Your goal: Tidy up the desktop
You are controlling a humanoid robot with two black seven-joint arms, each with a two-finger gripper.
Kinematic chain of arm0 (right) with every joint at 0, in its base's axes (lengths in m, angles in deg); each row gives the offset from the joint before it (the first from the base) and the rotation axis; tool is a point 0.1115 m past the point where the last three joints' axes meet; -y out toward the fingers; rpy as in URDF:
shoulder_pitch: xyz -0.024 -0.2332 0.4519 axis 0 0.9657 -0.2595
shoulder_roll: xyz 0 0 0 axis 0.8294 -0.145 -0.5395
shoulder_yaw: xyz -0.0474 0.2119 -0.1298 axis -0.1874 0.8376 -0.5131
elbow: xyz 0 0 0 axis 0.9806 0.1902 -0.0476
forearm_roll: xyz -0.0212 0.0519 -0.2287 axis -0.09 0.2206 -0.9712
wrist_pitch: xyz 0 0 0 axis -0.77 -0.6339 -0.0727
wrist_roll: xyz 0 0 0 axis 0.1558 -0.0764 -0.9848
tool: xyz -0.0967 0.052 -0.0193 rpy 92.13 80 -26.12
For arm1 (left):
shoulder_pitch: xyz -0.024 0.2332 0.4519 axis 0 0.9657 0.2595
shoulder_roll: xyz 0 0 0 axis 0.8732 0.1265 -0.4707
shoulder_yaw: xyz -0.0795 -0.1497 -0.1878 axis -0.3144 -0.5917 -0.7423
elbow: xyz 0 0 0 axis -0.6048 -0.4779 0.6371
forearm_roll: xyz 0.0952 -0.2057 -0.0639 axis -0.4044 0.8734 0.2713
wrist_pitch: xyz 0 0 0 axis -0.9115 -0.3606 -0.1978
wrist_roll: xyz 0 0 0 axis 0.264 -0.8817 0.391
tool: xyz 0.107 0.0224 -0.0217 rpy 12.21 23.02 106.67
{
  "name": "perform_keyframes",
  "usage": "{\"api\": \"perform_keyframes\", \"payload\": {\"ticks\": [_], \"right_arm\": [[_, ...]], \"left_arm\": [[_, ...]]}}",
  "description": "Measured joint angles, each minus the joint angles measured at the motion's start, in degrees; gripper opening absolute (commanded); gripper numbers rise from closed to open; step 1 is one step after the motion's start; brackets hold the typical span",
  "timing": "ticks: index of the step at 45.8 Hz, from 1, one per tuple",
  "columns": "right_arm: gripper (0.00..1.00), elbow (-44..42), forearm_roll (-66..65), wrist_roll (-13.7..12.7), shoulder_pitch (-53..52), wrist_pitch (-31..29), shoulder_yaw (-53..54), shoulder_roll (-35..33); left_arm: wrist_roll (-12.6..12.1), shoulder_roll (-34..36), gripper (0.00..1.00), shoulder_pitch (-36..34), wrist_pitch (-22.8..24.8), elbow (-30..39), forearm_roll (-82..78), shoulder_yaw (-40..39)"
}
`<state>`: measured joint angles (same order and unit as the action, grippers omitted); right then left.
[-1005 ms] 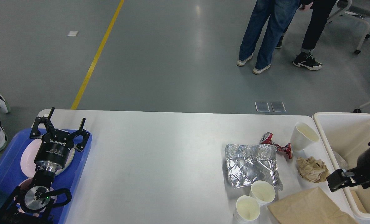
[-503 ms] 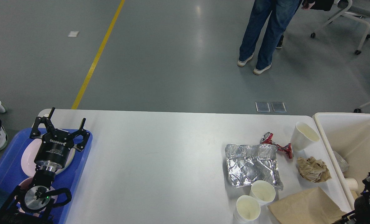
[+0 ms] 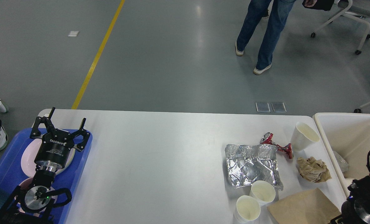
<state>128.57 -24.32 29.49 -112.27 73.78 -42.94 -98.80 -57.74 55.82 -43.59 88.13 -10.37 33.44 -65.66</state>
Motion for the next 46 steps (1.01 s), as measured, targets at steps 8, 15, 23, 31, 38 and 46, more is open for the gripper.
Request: {"api": "perform_keyframes", "payload": {"ticks": [8, 15, 23, 31, 38, 46], "right_arm": [[0.86, -2.91, 2.21, -0.03, 2.51, 0.04, 2.96, 0.52], [0.38, -5.2, 2.71, -0.1, 3.95, 0.05, 3.44, 0.91], [0.0, -6.98, 2.57, -0.24, 5.22, -0.06, 3.47, 1.47], [0.0, -6.98, 2.66, -1.17, 5.85, -0.63, 3.37, 1.12], [0.0, -6.31, 5.21, -4.28, 5.93, -0.33, 3.44, 0.83], [0.0, -5.78, 6.55, -5.02, 5.93, -0.65, 3.53, 0.88]], "left_arm": [[0.0, 0.01, 0.96, 0.0, 0.0, 0.0, 0.0, 0.0], [0.0, 0.01, 0.96, 0.0, 0.0, 0.01, 0.0, 0.0], [0.0, 0.01, 0.96, 0.0, 0.0, 0.03, 0.0, 0.0], [0.0, 0.02, 0.96, 0.0, 0.0, 0.03, 0.0, 0.0], [0.0, 0.04, 0.96, 0.0, 0.0, 0.03, 0.0, 0.0], [0.0, 0.0, 0.96, 0.01, 0.0, 0.03, 0.0, 0.0]]}}
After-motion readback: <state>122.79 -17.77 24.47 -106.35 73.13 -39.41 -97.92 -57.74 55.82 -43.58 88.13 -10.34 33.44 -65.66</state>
